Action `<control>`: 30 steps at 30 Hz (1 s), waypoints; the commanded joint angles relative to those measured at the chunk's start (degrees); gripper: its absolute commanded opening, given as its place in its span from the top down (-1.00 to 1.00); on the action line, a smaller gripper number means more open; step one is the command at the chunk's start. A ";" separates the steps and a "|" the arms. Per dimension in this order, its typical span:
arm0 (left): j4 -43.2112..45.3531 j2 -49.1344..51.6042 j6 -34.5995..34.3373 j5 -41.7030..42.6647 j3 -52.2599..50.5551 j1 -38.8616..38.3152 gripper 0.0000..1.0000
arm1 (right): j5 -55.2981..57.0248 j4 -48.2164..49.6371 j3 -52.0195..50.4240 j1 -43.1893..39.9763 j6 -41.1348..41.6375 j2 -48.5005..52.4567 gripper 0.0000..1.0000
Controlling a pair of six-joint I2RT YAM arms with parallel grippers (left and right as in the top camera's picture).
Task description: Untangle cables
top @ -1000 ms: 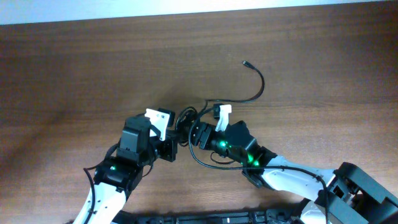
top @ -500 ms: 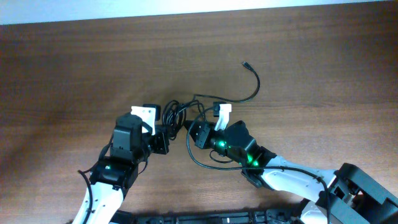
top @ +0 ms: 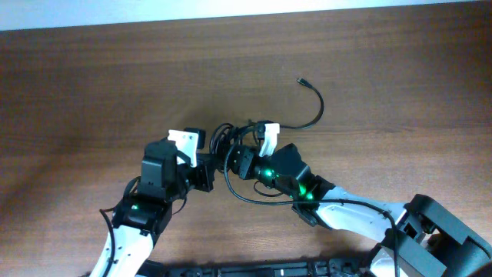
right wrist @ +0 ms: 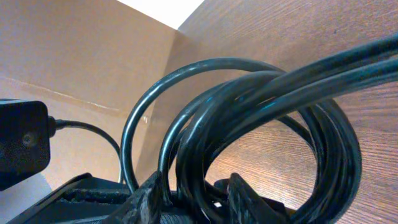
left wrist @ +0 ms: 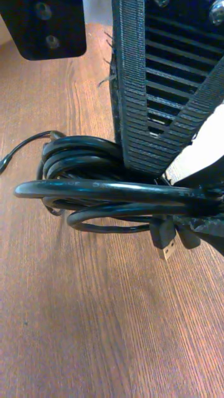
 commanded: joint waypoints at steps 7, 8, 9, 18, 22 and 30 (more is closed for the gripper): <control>0.85 -0.61 -0.31 4.90 0.79 -0.33 1.00 | 6.43 0.48 1.07 0.04 -7.32 0.96 0.92; 0.59 -0.61 -0.33 2.93 0.79 -0.28 1.00 | 5.73 0.50 1.07 -0.42 -7.32 0.92 0.92; -0.66 -0.61 -0.33 -2.49 0.79 -0.28 1.00 | -2.99 0.55 1.07 -3.80 -7.28 -1.55 0.92; -4.31 1.66 9.60 -1.84 0.79 -0.31 1.00 | -18.38 3.93 1.07 -25.73 0.24 -10.01 0.92; -4.90 1.66 20.87 12.46 0.79 -0.31 1.00 | -3.54 3.93 1.07 -25.73 -0.83 -5.07 0.91; -5.31 -0.72 11.13 -14.45 0.81 -0.20 1.00 | -16.41 -9.86 1.07 -25.75 -23.17 -1.70 -0.68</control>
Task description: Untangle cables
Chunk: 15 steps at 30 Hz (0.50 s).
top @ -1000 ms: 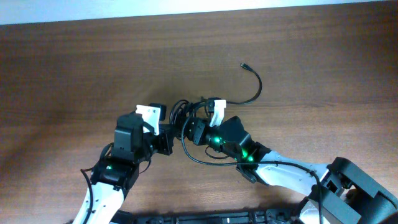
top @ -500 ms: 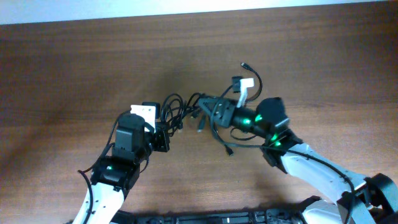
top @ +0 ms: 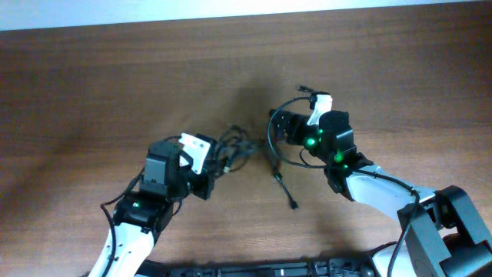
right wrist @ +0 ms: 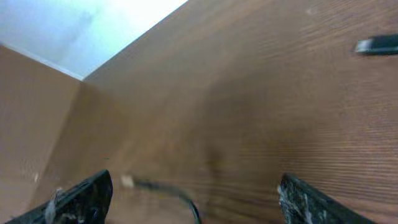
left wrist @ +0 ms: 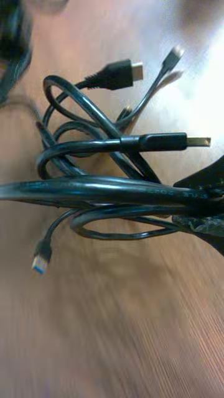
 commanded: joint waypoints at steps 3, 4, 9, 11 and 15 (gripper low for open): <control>1.01 -1.53 -9.97 -14.91 -0.13 0.28 1.00 | -22.10 1.14 0.33 4.94 -3.08 -2.19 -0.18; 0.98 -1.53 -9.97 -14.73 -0.13 0.28 1.00 | -21.84 1.55 0.33 7.54 -3.06 -2.19 -0.18; 2.49 -1.53 -11.23 -5.14 -0.13 0.13 1.00 | -8.39 7.85 0.33 19.43 9.03 -2.08 -0.18; 2.51 -1.53 -11.21 -1.84 -0.13 0.13 1.00 | -0.98 7.61 0.33 22.18 9.03 -2.05 -0.08; 2.51 -1.55 -11.19 1.03 -0.13 0.13 1.00 | 2.89 8.00 0.33 24.30 9.01 -1.16 0.28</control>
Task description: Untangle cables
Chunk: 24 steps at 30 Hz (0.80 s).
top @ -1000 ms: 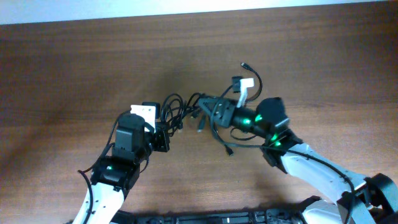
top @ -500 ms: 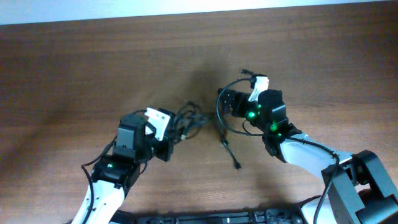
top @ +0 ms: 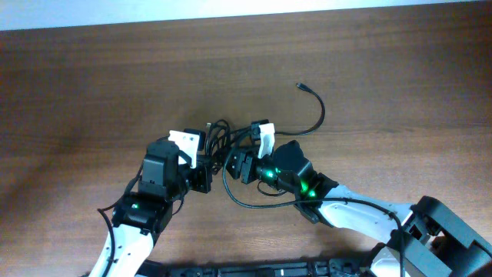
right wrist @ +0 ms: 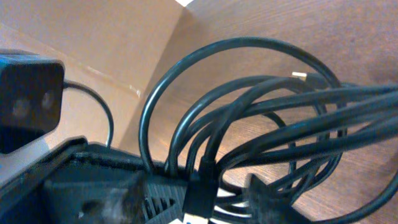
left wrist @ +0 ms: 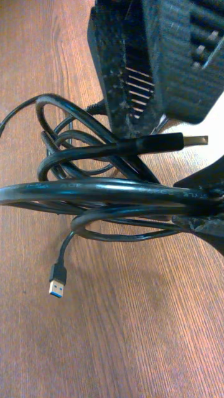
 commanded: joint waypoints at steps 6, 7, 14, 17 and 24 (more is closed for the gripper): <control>-1.42 -0.92 8.26 4.42 -0.09 0.02 1.00 | -4.85 9.51 0.44 -9.31 -0.07 -3.87 0.92; -1.46 -0.92 10.32 6.12 -0.09 0.02 1.00 | -4.85 9.05 0.44 -12.55 -0.09 -3.87 0.92; 4.48 -3.50 13.25 7.85 -0.07 0.20 1.00 | 16.39 -21.73 0.44 -17.62 -0.52 -3.76 0.88; 7.82 -9.51 7.04 -1.95 -0.04 3.04 0.79 | 10.86 -27.23 0.44 -26.51 -0.61 -5.33 0.92; 10.99 2.03 -5.68 -4.39 -0.04 5.33 -0.80 | -5.62 -37.51 0.44 -34.32 -11.06 -17.84 -0.35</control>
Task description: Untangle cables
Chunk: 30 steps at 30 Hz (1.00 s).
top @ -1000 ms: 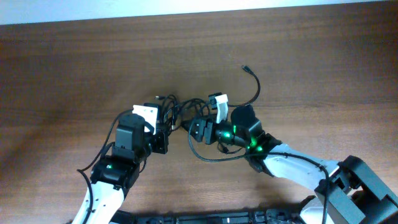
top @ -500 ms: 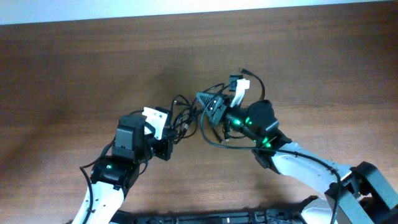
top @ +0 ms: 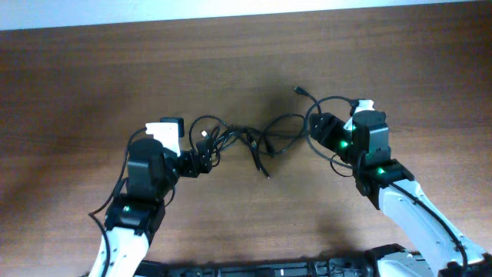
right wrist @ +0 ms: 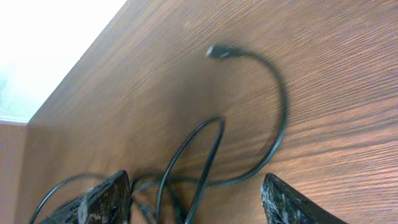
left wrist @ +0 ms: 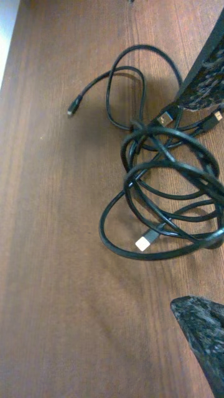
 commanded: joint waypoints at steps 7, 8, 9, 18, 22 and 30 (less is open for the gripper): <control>4.50 5.18 -2.99 -4.37 0.44 0.26 -0.54 | -13.46 -0.13 -0.04 9.70 -7.78 0.61 -0.36; 2.29 5.55 -3.28 -7.37 0.44 0.26 -0.51 | -12.44 -0.15 -0.04 11.15 -7.78 1.01 -0.36; 0.74 6.78 -5.57 -8.70 0.44 0.26 -0.50 | -12.00 -0.11 -0.04 12.31 -7.76 1.31 -0.36; 11.82 21.14 -4.13 9.31 0.44 0.20 1.00 | -10.05 28.59 -0.02 22.60 15.82 17.59 -0.46; 11.17 21.14 -3.93 10.82 0.44 0.20 1.00 | -7.89 44.04 1.92 26.29 22.99 30.08 -0.45; 12.92 4.87 1.03 17.59 2.69 4.59 1.00 | -8.87 16.20 7.04 17.40 3.06 28.24 0.92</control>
